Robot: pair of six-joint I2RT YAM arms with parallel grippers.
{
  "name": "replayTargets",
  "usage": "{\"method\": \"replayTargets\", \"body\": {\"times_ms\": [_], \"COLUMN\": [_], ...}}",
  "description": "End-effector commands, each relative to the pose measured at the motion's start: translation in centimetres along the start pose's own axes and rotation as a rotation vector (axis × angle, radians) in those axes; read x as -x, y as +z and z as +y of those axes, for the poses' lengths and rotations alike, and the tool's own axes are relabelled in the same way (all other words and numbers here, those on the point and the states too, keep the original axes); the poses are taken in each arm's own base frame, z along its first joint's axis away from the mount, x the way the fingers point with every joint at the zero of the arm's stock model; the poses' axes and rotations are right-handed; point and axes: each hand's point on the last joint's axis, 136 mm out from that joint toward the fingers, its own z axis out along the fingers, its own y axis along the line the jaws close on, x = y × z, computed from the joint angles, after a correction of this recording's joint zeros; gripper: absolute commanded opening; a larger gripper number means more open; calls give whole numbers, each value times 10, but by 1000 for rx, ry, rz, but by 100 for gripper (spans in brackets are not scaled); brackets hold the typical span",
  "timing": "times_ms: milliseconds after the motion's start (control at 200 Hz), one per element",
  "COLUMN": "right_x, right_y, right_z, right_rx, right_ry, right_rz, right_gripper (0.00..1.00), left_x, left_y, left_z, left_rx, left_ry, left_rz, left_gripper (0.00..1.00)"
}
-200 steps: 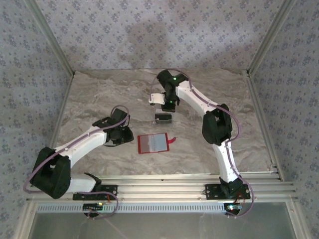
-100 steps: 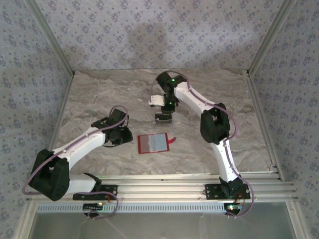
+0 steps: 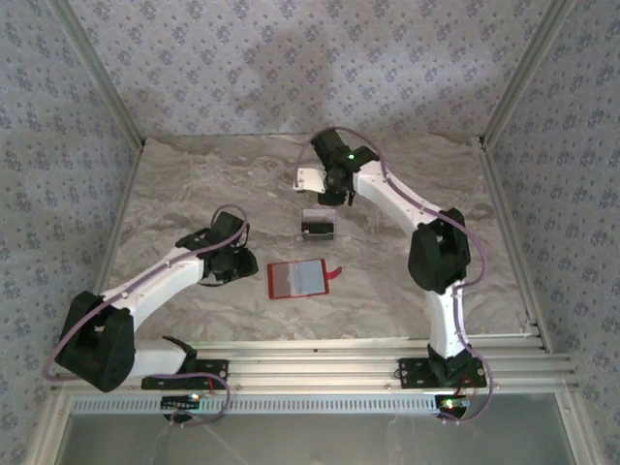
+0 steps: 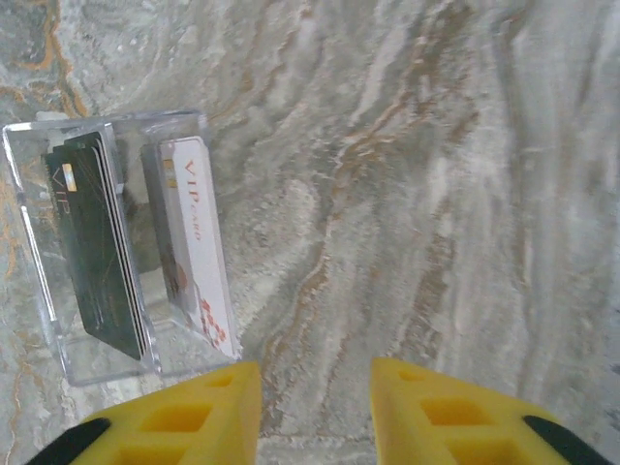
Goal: Take the credit cards out of the card holder
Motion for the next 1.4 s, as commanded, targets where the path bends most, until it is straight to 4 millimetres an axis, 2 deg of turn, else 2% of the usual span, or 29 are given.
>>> {"method": "replayTargets", "body": {"times_ms": [0, 100, 190, 235, 250, 270, 325, 400, 485, 510, 695, 775, 864, 954, 1064, 1189, 1259, 1394], "right_x": [-7, -21, -35, -45, -48, -51, -66, -91, -122, -137, -213, -241, -271, -287, -278, -286, -289, -288], "right_y": [-24, -34, -40, -42, -43, -45, -47, -47, -50, -42, -27, -25, -22, -16, -16, -14, -10, -11], "right_z": [-14, -11, -7, -1, -2, -3, -2, 2, -3, 8, 28, 29, 31, 35, 35, 41, 47, 48], "right_rx": [-88, -129, -162, -165, -174, -191, -218, -256, -331, -328, -428, -500, -604, -621, -621, -645, -662, -673], "right_ry": [64, 138, 214, 257, 274, 298, 370, 482, 646, 700, 1021, 1105, 1190, 1293, 1281, 1309, 1314, 1306], "right_rz": [-19, -17, -23, -19, -23, -32, -32, -24, -28, -8, -37, -59, -84, -179, -297, -343, -353, -366], "right_gripper": [43, 56, 82, 91, 94, 99, 100, 100, 100, 100, 100, 100, 100, 100, 100, 100, 100, 100], "left_x": [8, 16, 26, 31, 33, 35, 43, 54, 72, 79, 128, 141, 153, 163, 176, 186, 189, 189], "left_y": [-5, -6, -7, -7, -7, -7, -7, -8, -15, -18, -45, -42, -30, -21, -21, -28, -29, -17], "left_z": [3, 4, 7, 10, 11, 14, 21, 34, 54, 61, 109, 123, 134, 144, 145, 134, 137, 134], "left_rx": [13, 22, 49, 69, 78, 93, 132, 198, 306, 350, 691, 729, 670, 600, 453, 241, 222, 166], "left_ry": [25, 42, 63, 71, 76, 80, 88, 99, 116, 126, 190, 198, 192, 183, 156, 145, 147, 175], "left_rz": [-36, -61, -88, -102, -105, -110, -125, -153, -216, -247, -471, -511, -534, -617, -733, -863, -881, -869], "left_gripper": [38, 49, 63, 70, 73, 84, 99, 100, 100, 100, 100, 100, 100, 100, 100, 100, 100, 100]}}
